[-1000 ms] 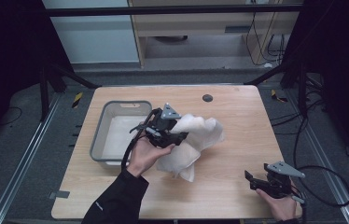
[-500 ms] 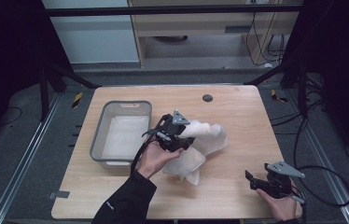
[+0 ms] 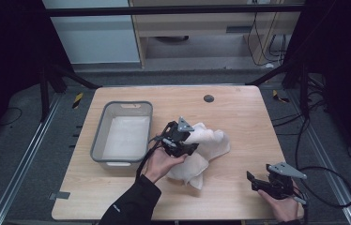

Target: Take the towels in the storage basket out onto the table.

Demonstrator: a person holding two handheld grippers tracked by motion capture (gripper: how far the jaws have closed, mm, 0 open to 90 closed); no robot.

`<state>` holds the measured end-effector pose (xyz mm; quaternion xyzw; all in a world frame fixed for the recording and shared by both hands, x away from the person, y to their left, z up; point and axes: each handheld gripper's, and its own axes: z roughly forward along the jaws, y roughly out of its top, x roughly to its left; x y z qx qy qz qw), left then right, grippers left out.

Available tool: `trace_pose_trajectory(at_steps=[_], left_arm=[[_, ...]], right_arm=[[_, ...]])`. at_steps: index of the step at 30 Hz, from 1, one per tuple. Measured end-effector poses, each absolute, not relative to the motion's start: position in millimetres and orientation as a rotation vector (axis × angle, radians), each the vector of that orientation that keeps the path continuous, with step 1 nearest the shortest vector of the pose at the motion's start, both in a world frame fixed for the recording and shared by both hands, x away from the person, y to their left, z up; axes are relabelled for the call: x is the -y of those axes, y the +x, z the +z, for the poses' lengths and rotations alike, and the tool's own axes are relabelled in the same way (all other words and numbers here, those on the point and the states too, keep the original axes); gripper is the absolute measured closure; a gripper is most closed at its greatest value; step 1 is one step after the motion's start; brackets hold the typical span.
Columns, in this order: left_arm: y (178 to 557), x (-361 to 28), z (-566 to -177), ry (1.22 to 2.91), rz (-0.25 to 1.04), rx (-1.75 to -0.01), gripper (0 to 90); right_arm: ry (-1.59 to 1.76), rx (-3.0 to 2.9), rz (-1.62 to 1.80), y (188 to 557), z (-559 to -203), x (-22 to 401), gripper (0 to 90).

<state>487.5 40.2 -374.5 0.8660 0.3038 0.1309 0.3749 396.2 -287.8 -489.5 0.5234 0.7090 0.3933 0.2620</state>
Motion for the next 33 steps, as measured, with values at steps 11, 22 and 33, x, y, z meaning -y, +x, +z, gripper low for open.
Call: trace_pose_trajectory(at_steps=[11, 22, 33], left_arm=[[487.7, -37.6, -393.2, 2.222, 0.321, -0.779, 62.8], [484.4, -37.9, -408.2, 2.2, 0.322, -0.796, 60.8], [483.3, -37.2, -419.5, 2.236, 0.311, -0.793, 56.9]], right_arm=[[1.422, -1.925, 1.069, 395.9, -489.2, 287.1, 17.4], [1.429, -1.926, 1.07, 395.7, -489.2, 287.2, 17.4], [1.431, -1.925, 1.069, 395.8, -489.3, 287.4, 17.2]])
